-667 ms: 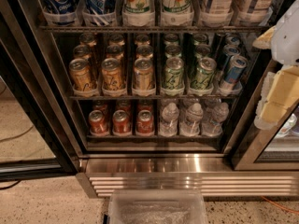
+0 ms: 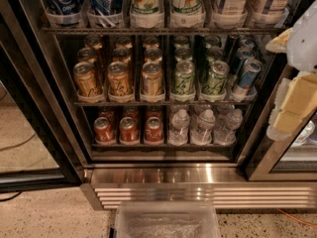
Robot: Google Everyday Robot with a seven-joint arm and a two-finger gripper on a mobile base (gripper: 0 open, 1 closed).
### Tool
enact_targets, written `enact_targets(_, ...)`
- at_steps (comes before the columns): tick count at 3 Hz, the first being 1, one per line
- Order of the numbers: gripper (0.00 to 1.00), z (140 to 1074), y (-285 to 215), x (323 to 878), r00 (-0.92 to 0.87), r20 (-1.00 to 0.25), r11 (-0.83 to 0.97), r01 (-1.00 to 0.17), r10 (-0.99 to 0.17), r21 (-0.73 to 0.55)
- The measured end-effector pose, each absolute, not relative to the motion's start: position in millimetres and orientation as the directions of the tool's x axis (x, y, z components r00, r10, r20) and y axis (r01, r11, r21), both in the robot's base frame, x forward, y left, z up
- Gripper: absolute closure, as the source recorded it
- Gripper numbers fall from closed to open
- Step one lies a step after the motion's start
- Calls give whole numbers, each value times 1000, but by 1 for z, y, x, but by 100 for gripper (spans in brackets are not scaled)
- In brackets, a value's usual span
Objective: Pick pepsi can from top shelf of fridge
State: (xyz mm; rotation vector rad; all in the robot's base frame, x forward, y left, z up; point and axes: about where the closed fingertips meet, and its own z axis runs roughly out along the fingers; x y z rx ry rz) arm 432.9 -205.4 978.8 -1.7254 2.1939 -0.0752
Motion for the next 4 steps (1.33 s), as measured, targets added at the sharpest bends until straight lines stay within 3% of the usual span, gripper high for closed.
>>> enact_targets(3,0,989,-96,413,100,-544,47,-968,-833,-248)
enact_targets(4,0,994,-65,417,138,-597,17,-969,-791,-246)
